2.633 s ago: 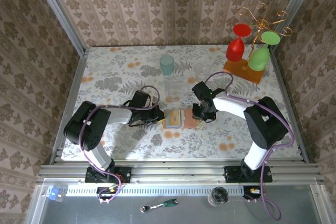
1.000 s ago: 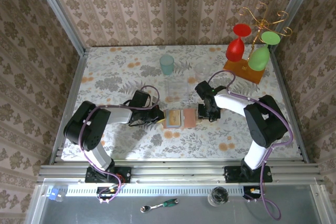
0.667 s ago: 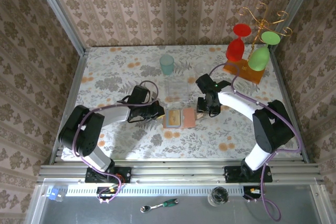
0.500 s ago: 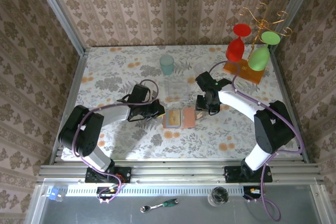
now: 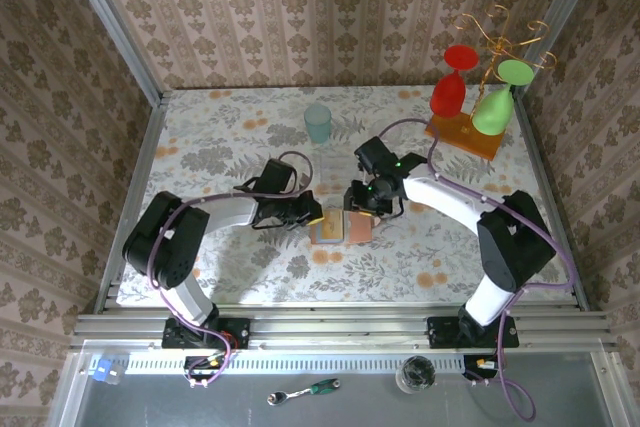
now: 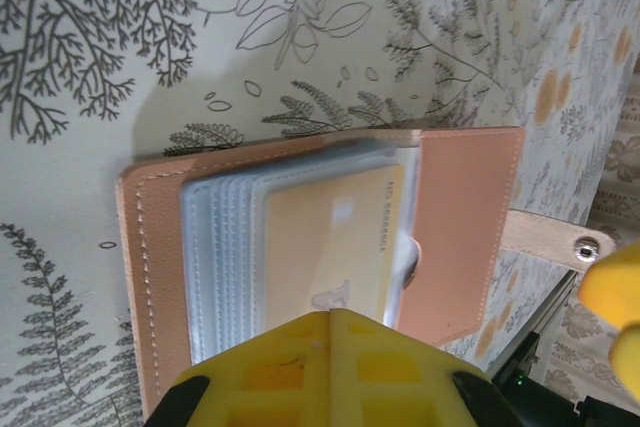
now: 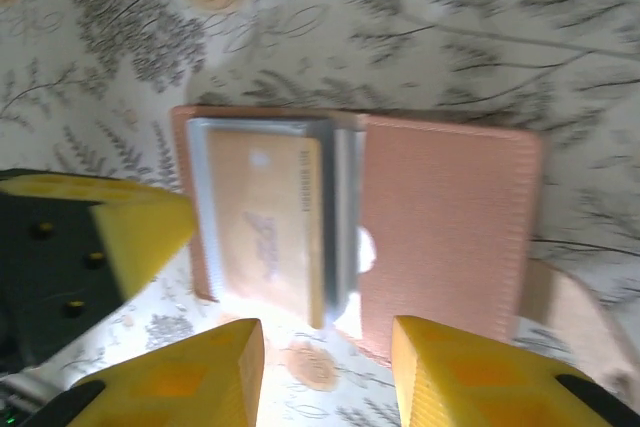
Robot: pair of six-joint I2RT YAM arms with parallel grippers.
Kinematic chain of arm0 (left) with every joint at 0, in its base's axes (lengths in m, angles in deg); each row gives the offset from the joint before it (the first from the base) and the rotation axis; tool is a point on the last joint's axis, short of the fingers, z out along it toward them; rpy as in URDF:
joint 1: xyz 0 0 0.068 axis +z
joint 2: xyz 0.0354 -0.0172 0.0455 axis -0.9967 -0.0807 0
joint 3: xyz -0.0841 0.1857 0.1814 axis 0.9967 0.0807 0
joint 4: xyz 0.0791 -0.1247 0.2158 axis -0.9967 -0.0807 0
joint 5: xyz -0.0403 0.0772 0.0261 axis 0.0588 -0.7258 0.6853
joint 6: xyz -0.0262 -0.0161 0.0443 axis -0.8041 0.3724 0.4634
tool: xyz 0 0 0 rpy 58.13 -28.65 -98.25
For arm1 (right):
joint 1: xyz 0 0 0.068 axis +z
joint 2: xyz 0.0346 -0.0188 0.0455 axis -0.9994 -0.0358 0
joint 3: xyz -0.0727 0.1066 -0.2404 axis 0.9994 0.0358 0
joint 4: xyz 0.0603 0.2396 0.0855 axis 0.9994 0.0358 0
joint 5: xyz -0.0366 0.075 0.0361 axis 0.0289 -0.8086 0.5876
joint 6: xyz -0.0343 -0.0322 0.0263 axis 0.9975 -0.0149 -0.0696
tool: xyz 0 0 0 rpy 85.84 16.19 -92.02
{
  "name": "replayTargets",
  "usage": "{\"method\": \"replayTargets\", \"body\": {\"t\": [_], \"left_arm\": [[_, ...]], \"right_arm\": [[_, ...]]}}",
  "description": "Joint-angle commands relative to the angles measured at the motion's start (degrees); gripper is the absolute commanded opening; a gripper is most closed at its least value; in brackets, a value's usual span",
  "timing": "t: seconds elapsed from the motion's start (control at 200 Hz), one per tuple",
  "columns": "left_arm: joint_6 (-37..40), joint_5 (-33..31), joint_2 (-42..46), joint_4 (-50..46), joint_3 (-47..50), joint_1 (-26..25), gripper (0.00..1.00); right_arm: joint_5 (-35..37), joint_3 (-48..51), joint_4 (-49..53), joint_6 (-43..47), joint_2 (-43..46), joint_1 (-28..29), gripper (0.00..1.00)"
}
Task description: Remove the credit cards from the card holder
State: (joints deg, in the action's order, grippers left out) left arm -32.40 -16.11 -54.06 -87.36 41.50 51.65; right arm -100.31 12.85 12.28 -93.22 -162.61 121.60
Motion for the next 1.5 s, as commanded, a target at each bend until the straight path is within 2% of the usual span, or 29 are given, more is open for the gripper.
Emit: {"method": "replayTargets", "body": {"t": [0.0, 0.33, 1.325, 1.495], "left_arm": [[1.13, 1.49, -1.55, 1.59, -0.03, -0.30, 0.00], [1.26, -0.70, -1.46, 0.80, 2.51, -0.21, 0.00], [1.17, -1.27, -0.94, 0.41, 2.67, -0.09, 0.00], [1.13, -1.32, -0.83, 0.45, 2.81, -0.12, 0.00]], "right_arm": [[-4.40, 0.66, -5.46, -2.24, -2.04, 0.54, 0.37], [-6.83, 3.86, -11.06, -1.46, -4.17, 0.54, 0.34], [-8.09, 4.27, -12.20, -0.76, -9.59, 0.45, 0.23], [-6.46, 4.12, -10.73, -0.42, -9.82, 0.45, 0.22]]}}
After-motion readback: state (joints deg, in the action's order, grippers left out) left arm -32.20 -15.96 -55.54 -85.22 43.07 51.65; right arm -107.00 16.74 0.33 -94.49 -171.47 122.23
